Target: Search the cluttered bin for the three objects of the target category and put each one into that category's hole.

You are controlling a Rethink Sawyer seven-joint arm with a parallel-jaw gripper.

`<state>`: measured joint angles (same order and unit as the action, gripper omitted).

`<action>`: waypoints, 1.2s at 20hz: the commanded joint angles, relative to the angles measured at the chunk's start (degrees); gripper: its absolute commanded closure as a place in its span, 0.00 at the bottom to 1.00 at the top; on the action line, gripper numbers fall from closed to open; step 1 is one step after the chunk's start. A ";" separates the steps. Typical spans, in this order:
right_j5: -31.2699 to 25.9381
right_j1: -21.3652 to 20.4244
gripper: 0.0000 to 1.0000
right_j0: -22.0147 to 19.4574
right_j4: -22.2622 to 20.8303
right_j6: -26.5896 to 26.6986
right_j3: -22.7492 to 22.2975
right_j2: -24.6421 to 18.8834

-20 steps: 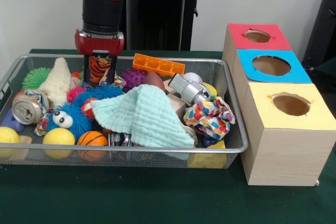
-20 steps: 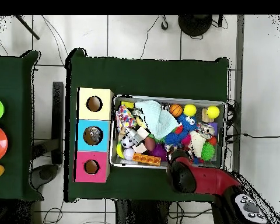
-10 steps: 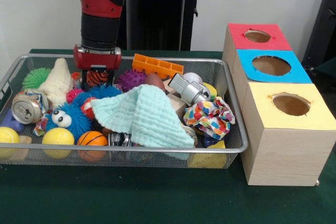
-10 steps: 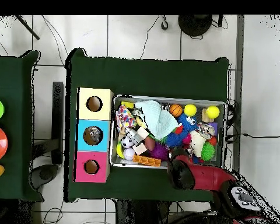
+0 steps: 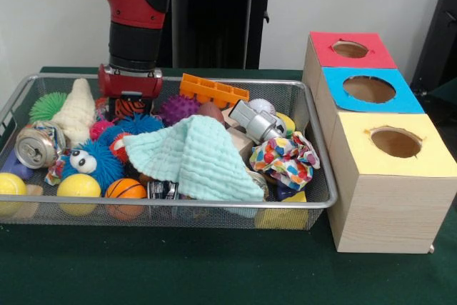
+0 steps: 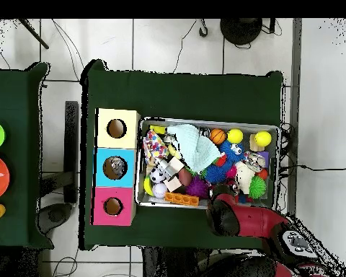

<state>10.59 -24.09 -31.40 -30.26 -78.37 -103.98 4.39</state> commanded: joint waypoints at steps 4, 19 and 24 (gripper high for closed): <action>-3.83 7.24 0.00 -2.93 -1.92 -5.22 6.97 1.43; -5.47 6.11 0.00 0.01 2.78 -8.03 6.03 7.92; -5.17 5.43 0.00 0.67 3.51 -8.52 4.41 8.96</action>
<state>10.60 -23.58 -28.77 -28.47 -78.37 -103.04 8.18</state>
